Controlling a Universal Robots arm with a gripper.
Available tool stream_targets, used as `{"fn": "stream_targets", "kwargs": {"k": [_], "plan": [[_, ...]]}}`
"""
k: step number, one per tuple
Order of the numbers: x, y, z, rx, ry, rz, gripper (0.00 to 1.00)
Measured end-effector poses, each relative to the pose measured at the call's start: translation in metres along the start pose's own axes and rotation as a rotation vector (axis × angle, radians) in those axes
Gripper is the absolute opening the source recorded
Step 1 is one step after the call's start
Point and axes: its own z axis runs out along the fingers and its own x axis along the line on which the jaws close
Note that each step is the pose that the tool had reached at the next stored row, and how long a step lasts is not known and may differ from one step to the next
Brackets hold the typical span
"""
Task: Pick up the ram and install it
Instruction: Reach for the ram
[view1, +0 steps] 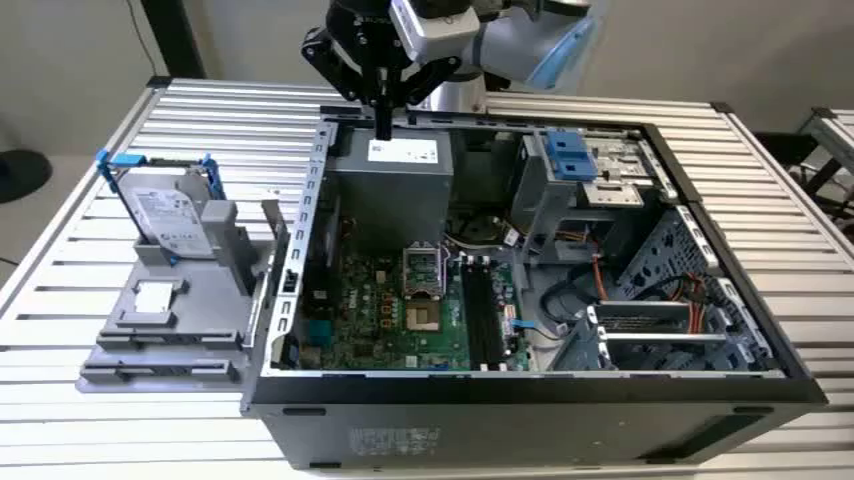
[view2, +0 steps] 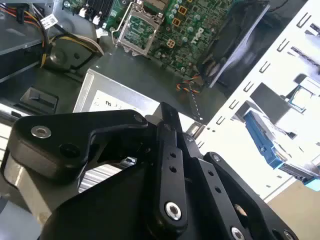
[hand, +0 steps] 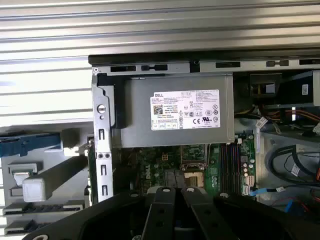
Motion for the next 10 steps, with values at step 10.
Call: {"fn": "stream_targets", "kwargs": {"k": [10], "plan": [[0.0000,0.0000,0.0000,0.0000,0.0000,0.000,0.00]]}}
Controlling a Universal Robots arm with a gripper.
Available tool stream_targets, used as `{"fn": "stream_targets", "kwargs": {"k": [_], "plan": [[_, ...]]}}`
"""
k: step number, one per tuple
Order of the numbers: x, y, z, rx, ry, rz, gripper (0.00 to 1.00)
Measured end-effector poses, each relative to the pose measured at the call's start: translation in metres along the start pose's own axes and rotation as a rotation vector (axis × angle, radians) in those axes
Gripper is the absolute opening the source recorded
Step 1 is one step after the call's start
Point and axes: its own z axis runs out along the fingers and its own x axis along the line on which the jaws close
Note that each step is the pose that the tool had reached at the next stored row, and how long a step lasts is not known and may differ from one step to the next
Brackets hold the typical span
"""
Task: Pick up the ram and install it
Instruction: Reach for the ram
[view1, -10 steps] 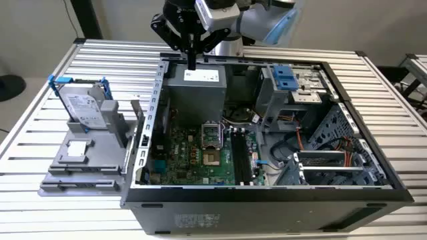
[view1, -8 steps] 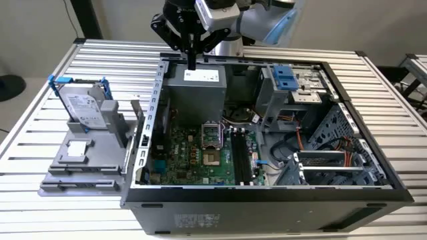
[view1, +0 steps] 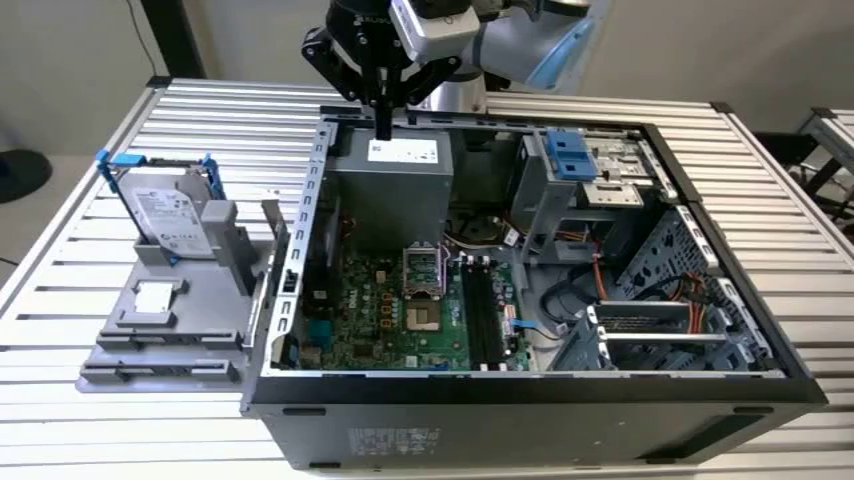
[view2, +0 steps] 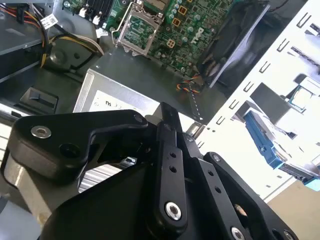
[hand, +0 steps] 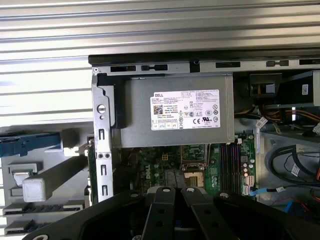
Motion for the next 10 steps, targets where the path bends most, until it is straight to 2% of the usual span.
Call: {"fn": "stream_targets", "kwargs": {"k": [4,10], "plan": [[0.0010,-0.0001,-0.0001,0.0002,0.0001,0.000,0.00],[0.0146,-0.0010,-0.0003,0.0000,-0.0001,0.000,0.00]]}}
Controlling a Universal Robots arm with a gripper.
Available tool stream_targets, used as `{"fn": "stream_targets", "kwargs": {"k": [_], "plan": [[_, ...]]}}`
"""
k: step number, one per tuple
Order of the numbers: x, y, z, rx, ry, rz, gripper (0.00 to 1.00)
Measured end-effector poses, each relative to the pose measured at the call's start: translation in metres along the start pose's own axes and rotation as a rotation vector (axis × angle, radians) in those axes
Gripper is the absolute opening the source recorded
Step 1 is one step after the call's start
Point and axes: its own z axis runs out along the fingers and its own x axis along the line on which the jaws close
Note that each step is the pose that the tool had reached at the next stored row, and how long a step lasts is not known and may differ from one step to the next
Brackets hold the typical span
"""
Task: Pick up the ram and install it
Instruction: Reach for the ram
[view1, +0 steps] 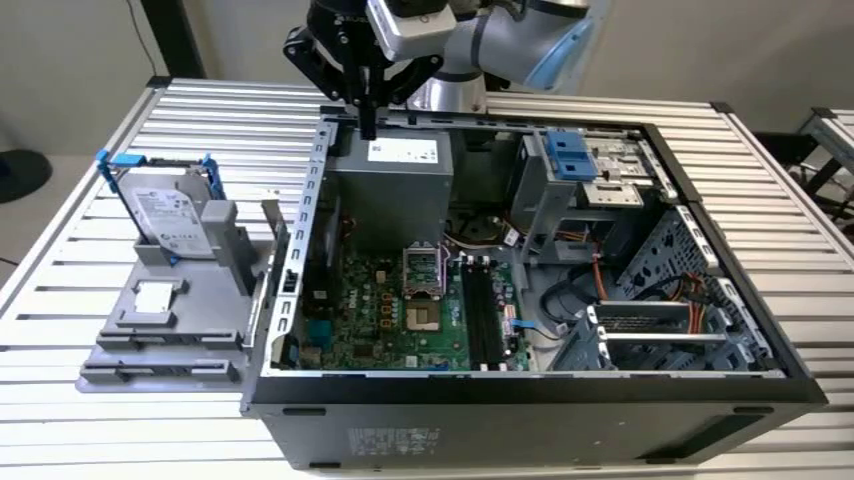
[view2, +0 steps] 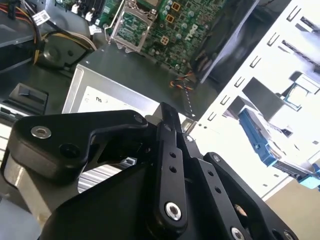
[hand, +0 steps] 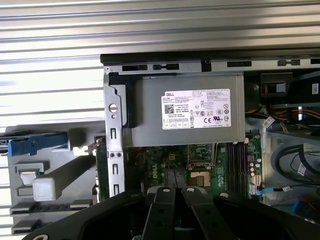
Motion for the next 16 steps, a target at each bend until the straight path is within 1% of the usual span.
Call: {"fn": "stream_targets", "kwargs": {"k": [8,16], "plan": [[0.0153,-0.0011,-0.0003,0.0000,0.0000,0.000,0.00],[0.0263,-0.0019,-0.0006,0.0000,0.0001,0.000,0.00]]}}
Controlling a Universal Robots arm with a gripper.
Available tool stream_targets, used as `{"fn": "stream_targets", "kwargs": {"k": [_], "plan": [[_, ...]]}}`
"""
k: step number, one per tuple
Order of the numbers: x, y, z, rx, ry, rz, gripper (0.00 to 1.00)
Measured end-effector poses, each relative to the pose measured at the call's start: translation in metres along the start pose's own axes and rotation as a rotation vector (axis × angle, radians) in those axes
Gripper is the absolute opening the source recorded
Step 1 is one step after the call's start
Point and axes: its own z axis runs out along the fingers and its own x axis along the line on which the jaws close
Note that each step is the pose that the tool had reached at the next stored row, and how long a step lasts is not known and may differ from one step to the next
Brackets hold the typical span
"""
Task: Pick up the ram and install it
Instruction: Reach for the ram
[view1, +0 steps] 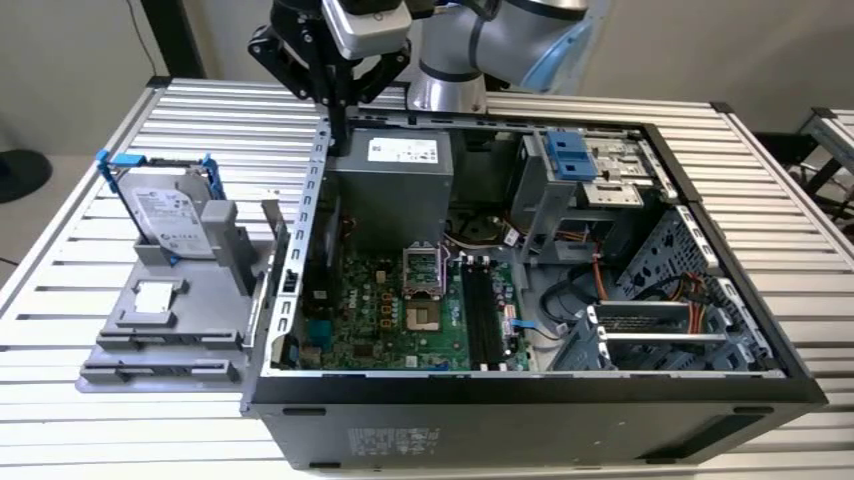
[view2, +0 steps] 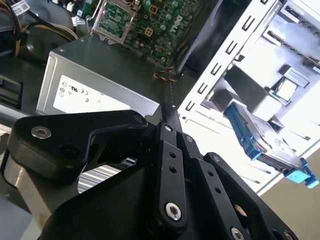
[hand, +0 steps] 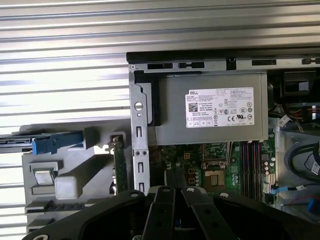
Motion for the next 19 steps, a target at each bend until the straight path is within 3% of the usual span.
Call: {"fn": "stream_targets", "kwargs": {"k": [19], "plan": [[0.0286,-0.0020,-0.0006,-0.0001,0.0000,0.000,0.00]]}}
